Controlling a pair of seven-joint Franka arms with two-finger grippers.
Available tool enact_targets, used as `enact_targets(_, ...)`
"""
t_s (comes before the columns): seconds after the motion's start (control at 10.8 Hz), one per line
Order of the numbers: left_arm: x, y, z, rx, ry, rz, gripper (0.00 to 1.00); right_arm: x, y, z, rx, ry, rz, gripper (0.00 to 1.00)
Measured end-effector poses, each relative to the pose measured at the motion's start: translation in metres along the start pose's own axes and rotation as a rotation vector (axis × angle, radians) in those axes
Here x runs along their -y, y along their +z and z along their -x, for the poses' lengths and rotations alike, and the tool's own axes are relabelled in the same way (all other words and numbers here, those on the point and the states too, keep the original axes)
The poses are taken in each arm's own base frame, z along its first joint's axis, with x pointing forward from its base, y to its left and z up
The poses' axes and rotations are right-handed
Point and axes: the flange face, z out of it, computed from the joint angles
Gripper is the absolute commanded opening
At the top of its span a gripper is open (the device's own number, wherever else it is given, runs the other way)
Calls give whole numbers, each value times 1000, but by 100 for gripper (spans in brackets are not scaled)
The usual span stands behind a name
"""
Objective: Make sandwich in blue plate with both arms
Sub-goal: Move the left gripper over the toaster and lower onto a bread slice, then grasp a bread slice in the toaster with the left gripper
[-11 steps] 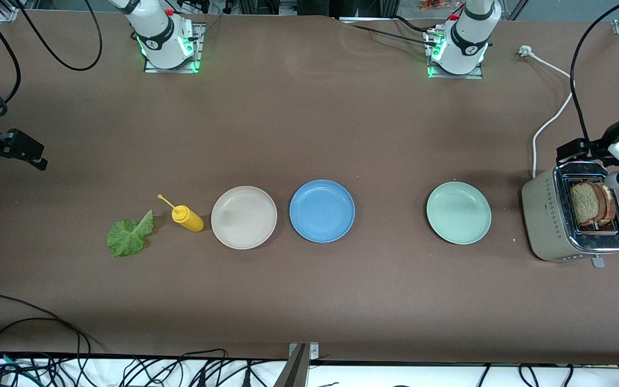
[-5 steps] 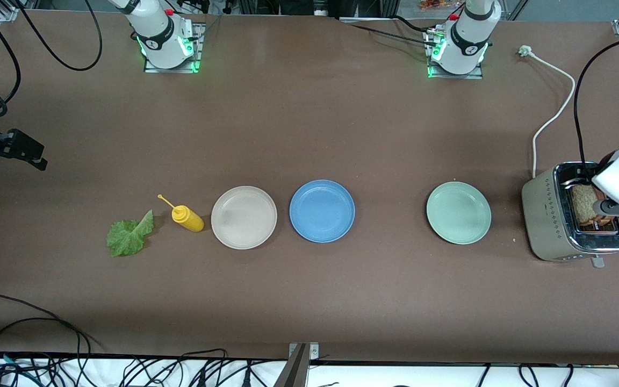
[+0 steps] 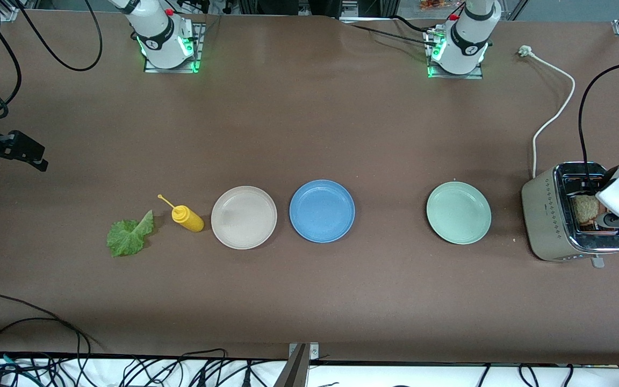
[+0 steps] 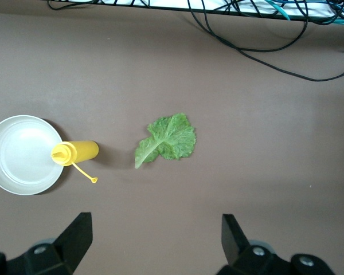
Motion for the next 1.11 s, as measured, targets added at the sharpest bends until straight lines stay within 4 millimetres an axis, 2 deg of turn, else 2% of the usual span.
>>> enact_targets(0.28, 14, 25, -6, 18, 16, -13, 94, 0, 5, -2, 7, 0, 1, 100)
enact_targets(0.37, 16, 31, -7, 22, 22, -13, 91, 0, 5, -2, 6, -1, 1, 100)
enact_targets(0.74, 12, 49, -10, 37, 48, -35, 78, 0, 5, -2, 5, -1, 0, 100)
enact_targets(1.11, 11, 65, -12, 63, 62, -49, 77, 1, 5, -2, 4, -1, -1, 100)
